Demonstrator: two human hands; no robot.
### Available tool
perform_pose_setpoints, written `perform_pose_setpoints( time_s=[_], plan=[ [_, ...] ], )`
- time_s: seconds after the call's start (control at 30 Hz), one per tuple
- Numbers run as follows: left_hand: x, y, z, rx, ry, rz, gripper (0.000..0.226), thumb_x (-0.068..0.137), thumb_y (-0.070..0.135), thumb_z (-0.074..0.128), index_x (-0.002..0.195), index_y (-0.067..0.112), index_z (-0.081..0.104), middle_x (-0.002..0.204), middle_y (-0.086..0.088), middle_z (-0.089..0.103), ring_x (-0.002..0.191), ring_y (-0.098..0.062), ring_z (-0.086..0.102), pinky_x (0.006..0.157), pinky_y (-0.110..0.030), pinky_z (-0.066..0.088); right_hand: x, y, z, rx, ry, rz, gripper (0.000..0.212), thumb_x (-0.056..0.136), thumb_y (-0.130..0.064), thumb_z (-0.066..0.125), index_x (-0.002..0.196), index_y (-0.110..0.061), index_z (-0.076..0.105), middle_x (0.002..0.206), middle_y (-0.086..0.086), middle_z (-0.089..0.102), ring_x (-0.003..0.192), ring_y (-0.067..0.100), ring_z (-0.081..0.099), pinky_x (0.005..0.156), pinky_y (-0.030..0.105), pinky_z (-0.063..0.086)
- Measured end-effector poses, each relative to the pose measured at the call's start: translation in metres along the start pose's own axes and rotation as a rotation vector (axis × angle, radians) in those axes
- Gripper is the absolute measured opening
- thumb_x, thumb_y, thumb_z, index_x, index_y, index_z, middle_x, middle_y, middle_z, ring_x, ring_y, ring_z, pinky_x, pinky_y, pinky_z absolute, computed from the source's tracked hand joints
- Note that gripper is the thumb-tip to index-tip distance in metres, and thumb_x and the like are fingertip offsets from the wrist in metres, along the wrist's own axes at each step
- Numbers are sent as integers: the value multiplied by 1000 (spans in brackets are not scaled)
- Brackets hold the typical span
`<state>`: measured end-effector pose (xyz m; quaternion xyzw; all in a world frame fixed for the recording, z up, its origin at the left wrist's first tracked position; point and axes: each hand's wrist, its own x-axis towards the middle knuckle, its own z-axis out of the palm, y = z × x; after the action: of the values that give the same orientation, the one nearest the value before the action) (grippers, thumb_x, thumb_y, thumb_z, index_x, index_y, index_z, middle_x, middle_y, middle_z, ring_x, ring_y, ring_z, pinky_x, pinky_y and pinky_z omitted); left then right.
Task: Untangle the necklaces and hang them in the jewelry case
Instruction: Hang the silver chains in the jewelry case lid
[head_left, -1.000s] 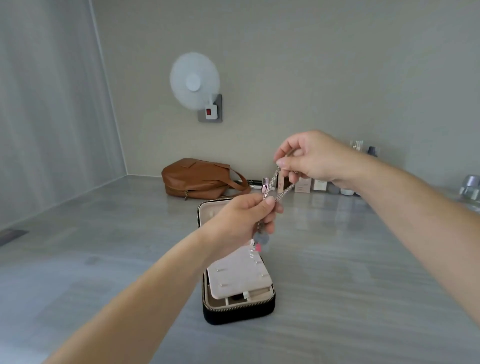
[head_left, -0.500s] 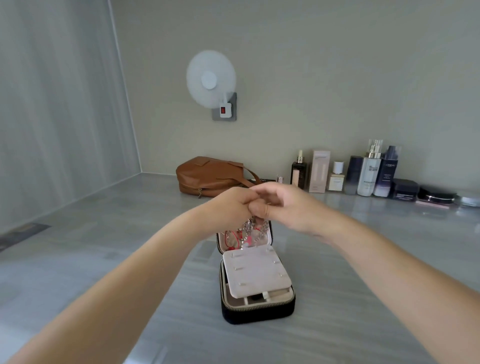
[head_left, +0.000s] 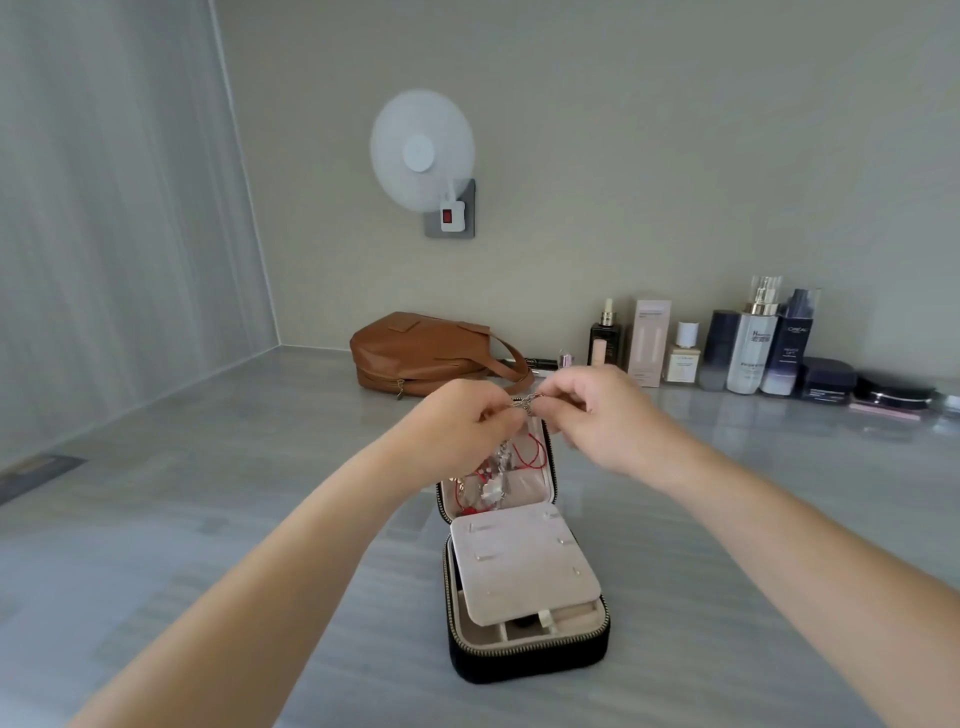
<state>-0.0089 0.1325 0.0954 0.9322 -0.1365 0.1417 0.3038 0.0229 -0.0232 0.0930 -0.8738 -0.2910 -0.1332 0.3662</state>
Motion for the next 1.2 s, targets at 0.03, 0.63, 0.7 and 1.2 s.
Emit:
perform_pose_setpoints(
  time_s=[0.03, 0.63, 0.7, 1.2],
  plan=[
    [2, -3, -1, 7, 67, 17, 22, 93, 21, 50, 93, 7, 67, 74, 6, 58, 62, 2, 52, 59, -14, 40, 1, 0, -1, -52, 9, -31, 17, 90, -21, 57, 73, -24, 60, 52, -12, 45, 49, 1, 39, 51, 18, 29],
    [0, -22, 29, 186, 366, -147, 47, 73, 48, 68, 112, 26, 55, 113, 8, 58, 99, -16, 55, 67, -26, 34, 10, 12, 31, -499, 126, -394, 21, 81, -17, 52, 72, -5, 67, 61, 8, 60, 56, 34, 57, 60, 38, 47],
    [0, -23, 30, 183, 385, -145, 42, 74, 46, 67, 110, 26, 55, 111, 8, 59, 98, -17, 56, 66, -26, 34, 9, 13, 33, -505, 160, -393, 16, 80, -14, 56, 73, -5, 67, 63, 8, 62, 55, 34, 58, 60, 37, 47],
    [0, -25, 24, -23, 358, -154, 25, 72, 36, 71, 93, 31, 58, 84, 13, 60, 79, -11, 54, 63, -26, 37, 6, 21, 22, -491, 310, -493, 12, 74, -14, 64, 84, -12, 68, 72, 3, 66, 61, 28, 60, 67, 32, 46]
  ],
)
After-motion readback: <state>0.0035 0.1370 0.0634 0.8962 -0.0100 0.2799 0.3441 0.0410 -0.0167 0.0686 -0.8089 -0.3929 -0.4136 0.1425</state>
